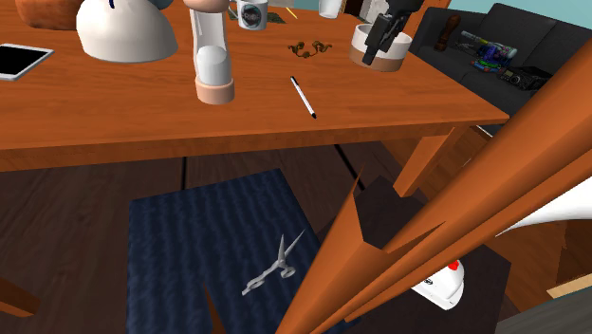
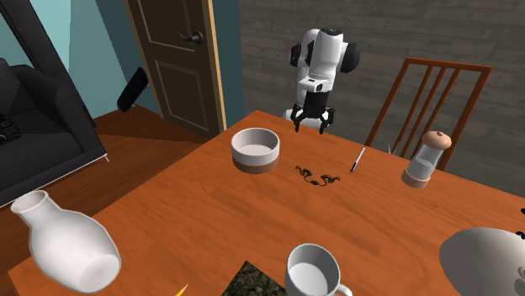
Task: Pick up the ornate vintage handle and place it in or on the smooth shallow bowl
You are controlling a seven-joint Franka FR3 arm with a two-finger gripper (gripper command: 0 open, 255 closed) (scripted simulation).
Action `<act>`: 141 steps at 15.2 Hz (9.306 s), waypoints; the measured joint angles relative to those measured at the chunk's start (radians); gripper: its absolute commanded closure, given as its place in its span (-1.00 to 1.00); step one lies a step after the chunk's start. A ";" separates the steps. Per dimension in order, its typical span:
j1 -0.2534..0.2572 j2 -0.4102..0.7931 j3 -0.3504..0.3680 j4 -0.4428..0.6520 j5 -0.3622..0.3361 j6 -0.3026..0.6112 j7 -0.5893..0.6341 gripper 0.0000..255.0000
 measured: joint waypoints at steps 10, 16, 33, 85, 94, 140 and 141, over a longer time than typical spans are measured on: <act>0.121 0.328 -0.132 0.263 -0.050 0.043 -0.485 -1.00; 0.187 0.564 -0.176 0.498 -0.036 0.023 -0.829 -1.00; 0.190 0.592 -0.182 0.423 -0.035 0.123 -0.869 1.00; 0.239 0.685 -0.164 0.663 0.071 -0.121 -1.046 1.00; 0.235 0.740 -0.169 0.855 0.080 -0.260 -1.057 1.00; 0.047 0.517 -0.367 0.563 0.007 -0.159 -1.438 1.00; 0.047 0.517 -0.367 0.563 0.007 -0.159 -1.439 1.00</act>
